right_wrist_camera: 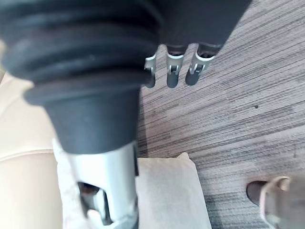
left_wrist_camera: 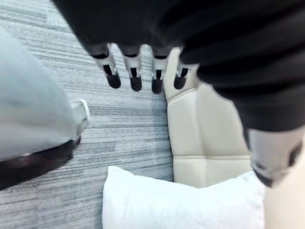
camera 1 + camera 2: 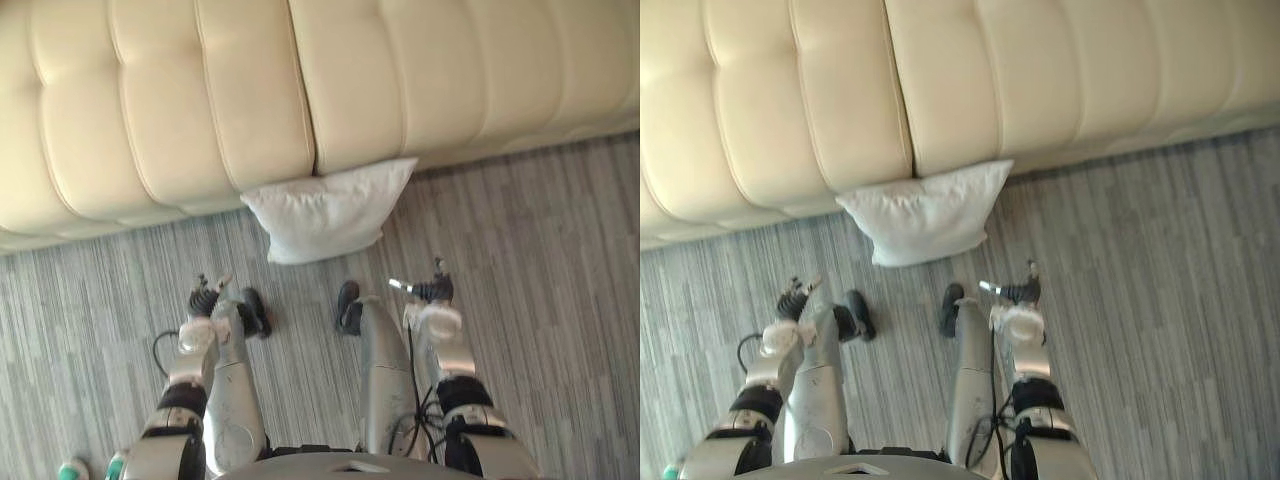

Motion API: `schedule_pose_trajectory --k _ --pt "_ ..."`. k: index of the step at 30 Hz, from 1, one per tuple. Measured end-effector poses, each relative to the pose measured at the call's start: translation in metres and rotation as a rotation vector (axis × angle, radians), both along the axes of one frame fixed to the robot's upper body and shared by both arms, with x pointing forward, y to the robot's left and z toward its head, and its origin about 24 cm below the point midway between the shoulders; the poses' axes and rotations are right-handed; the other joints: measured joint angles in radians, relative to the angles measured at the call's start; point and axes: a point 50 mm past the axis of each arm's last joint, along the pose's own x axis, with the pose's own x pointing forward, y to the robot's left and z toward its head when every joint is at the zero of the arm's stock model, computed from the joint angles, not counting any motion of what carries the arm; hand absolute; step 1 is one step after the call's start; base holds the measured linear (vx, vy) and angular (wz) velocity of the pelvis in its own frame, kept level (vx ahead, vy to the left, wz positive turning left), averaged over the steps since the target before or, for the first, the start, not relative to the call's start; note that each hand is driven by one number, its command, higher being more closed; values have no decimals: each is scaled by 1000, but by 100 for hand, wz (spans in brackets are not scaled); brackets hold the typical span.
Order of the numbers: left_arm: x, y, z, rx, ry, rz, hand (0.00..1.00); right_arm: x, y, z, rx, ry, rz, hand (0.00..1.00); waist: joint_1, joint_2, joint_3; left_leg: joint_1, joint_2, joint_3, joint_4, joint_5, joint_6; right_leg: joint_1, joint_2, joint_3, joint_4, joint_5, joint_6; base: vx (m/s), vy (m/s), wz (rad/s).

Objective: Pick up cushions and gather them together orderly.

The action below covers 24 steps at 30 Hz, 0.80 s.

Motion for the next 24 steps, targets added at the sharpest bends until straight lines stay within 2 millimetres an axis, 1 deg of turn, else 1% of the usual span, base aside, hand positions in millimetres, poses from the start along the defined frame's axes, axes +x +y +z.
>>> schedule_pose_trajectory --k 1,2,4,6,8,9,10,11,12,13,14,16,18,19,21,22,23,24 --pt "12 1 14 10 -49 5 0 13 -2 21 -6 -67 -6 0 0 1 21 -49 6 0 19 2 1 -52 1 2 18 5 -4 -78 -26 -10" --pt "19 2 24 9 -84 7 0 19 -4 34 -11 -106 -16 0 0 2 29 -79 9 -1 29 4 4 -83 1 4 29 7 -5 -68 -31 -5" --pt "41 3 60 24 -205 0 0 33 -13 74 -24 -233 -53 0 3 3 66 -176 17 -7 64 8 9 -182 0 8 68 9 -7 -58 -45 1" --pt "51 5 80 30 -268 0 0 40 -18 95 -46 -287 -67 0 3 4 81 -230 21 -11 85 8 9 -235 0 9 89 9 -7 -47 -41 0" --pt "65 10 113 58 -362 17 0 48 -22 126 -72 -371 -87 0 3 4 84 -328 25 -19 121 8 11 -336 -1 15 128 9 -8 -61 -42 2" --pt "67 10 119 64 -382 19 0 49 -23 133 -76 -389 -93 0 3 4 86 -347 27 -21 129 8 12 -356 -1 17 137 9 -8 -57 -35 0" --pt "71 11 132 72 -420 25 0 52 -22 146 -73 -426 -103 0 3 6 97 -374 31 -22 144 7 13 -384 0 19 151 9 -8 -58 -29 -3" --pt "74 11 141 77 -447 27 0 54 -20 155 -64 -453 -106 0 3 6 102 -395 37 -22 154 6 15 -407 1 22 161 9 -8 -57 -28 -4" --pt "75 10 144 78 -457 28 0 55 -19 160 -64 -464 -104 0 4 7 103 -404 38 -22 159 6 15 -418 2 22 165 9 -8 -62 -21 -4" --pt "76 9 152 80 -483 29 0 58 -14 169 -73 -488 -102 0 4 7 103 -427 40 -22 171 5 17 -442 3 26 177 9 -8 -63 -12 -3" --pt "78 5 163 86 -522 28 0 61 -7 183 -94 -523 -87 0 4 7 103 -455 42 -24 183 5 20 -472 4 29 190 9 -8 -80 -8 0" --pt "81 0 176 96 -559 14 0 63 1 194 -105 -552 -70 0 5 7 103 -483 43 -24 186 10 26 -501 3 30 195 9 -8 -78 0 3" --pt "85 -8 195 115 -616 -8 0 67 14 213 -123 -599 -30 0 6 7 103 -524 42 -23 188 17 30 -545 1 31 203 10 -3 -75 6 5" --pt "86 -10 200 118 -628 -11 0 67 18 218 -129 -612 -20 0 6 7 103 -535 43 -25 191 18 29 -556 1 31 207 11 -5 -44 5 6" --pt "90 -19 217 147 -672 -31 0 68 29 238 -145 -660 -8 0 5 8 103 -578 45 -28 213 21 31 -601 -2 33 233 16 -13 -39 7 6" --pt "91 -22 224 157 -688 -37 0 68 32 244 -158 -676 -4 0 5 7 103 -592 48 -29 221 20 32 -616 -3 34 242 15 -12 -44 12 6" --pt "93 -29 236 167 -721 -56 0 67 37 258 -182 -712 -5 100 5 7 105 -618 50 -31 235 20 33 -643 -3 35 256 14 -11 -45 15 2" --pt "94 -36 248 179 -751 -71 0 66 43 269 -192 -740 3 100 5 8 106 -645 54 -37 251 19 35 -667 -3 34 272 14 -11 -45 19 1"
